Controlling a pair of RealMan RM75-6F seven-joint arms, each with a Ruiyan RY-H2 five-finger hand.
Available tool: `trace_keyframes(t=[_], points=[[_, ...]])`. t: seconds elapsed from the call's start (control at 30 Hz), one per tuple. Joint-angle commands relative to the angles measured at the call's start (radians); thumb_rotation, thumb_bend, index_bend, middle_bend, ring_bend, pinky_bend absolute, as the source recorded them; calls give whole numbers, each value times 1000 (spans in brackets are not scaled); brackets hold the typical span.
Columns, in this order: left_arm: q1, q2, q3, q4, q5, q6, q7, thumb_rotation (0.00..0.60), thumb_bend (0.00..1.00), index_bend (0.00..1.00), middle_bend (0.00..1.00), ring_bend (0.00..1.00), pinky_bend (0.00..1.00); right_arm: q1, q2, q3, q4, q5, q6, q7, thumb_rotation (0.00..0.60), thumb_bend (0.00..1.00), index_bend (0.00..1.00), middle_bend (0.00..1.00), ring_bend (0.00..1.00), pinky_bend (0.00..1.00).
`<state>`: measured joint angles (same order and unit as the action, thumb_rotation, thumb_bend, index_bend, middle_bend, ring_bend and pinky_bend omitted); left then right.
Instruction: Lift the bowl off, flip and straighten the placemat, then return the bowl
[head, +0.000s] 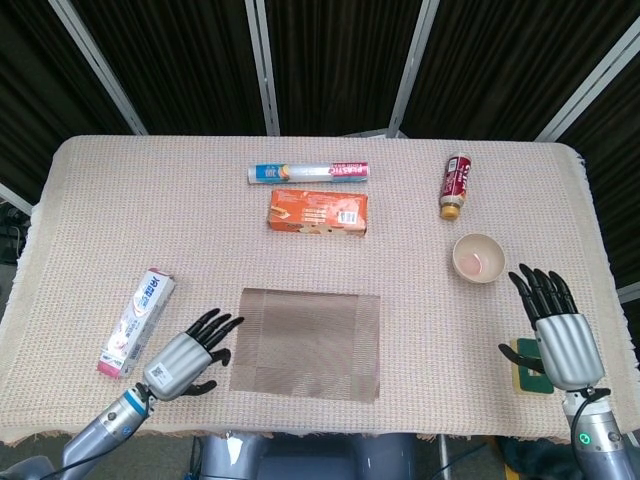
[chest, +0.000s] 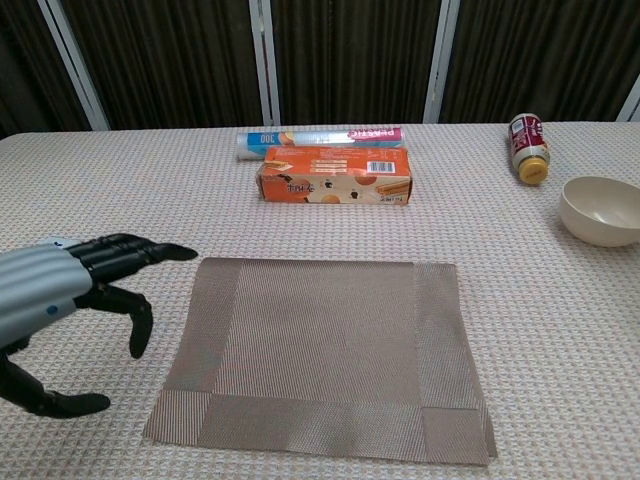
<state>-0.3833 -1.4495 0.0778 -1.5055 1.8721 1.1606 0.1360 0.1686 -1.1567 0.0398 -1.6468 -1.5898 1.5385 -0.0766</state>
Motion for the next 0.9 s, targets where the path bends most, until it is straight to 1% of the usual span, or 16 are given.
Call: trace_keyframes(t=[0.03,0.23,0.37,0.63,0.9], points=[[-11,-49,21,45,5,-22,24,600,239,490,0,0,0,-6,1,-3,-4,2,-2,-8,600,0,0,0,0,0],[-3,-103,31,127,4,-3,51,600,240,474,0,0,0,-3,9,-2,-5,5,-20,26,600,0,0,0,0,0],[1,-126,37,163,-1,11,51,600,239,450,0,0,0,2,12,0,5,8,-36,46,600,0,0,0,0,0],[-1,-166,52,197,-1,10,53,600,240,434,0,0,0,6,14,6,7,7,-42,56,600,0,0,0,0,0],[-7,-201,55,227,-11,3,68,600,279,435,0,0,0,2,16,11,9,12,-40,58,600,0,0,0,0,0]])
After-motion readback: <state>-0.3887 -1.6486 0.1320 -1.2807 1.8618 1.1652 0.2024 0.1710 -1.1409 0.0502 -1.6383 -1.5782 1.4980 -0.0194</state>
